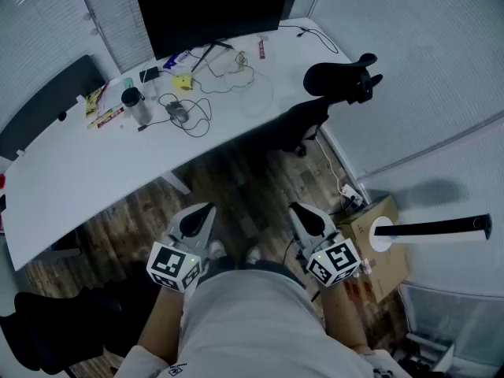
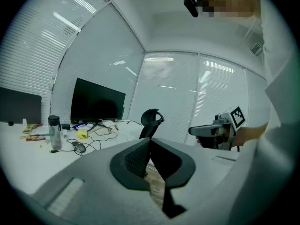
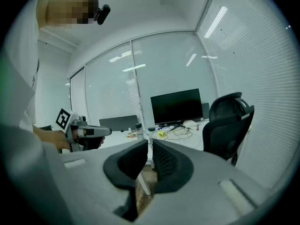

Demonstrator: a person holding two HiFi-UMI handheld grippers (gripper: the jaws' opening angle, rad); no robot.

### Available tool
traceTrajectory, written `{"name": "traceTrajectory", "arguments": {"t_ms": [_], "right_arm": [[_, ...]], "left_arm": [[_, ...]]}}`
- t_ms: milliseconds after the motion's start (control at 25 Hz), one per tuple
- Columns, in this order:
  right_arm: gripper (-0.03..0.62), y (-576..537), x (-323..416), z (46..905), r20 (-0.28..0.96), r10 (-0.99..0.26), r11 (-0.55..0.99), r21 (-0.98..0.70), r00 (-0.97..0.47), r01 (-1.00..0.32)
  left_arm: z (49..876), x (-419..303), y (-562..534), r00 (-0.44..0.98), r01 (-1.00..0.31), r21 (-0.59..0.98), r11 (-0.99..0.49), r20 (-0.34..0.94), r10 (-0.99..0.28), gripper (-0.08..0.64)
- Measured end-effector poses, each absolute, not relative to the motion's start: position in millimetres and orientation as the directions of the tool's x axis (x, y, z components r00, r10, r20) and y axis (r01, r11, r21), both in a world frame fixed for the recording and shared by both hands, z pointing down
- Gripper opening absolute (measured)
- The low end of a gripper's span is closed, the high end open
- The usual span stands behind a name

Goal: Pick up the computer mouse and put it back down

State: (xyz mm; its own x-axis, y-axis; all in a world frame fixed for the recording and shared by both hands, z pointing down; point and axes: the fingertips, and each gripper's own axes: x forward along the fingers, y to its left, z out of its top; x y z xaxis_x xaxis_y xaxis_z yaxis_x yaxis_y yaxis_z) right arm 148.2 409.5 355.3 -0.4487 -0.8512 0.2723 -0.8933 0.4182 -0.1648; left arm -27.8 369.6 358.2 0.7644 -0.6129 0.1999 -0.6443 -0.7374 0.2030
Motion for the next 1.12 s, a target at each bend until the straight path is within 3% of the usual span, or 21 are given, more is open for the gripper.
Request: {"name": "traceTrajectory", "arguments": {"t_ms": [600,1120], "right_arm": [[0.032,343,97,358,0.263,-0.874,0.377,-0.162,-0.408,-0.912],[0.032,210,117,375,0.264,-0.819,0.486,-0.151,-0.509,-0.861]], "left_arm": [[389,-90,313,0.762,-0.642,0.185,-0.744,0.260,-0.593,0.009],[418,-83,212,0.668,-0.732,0.149,-0.665,0.348,-0.658,0.009]]}}
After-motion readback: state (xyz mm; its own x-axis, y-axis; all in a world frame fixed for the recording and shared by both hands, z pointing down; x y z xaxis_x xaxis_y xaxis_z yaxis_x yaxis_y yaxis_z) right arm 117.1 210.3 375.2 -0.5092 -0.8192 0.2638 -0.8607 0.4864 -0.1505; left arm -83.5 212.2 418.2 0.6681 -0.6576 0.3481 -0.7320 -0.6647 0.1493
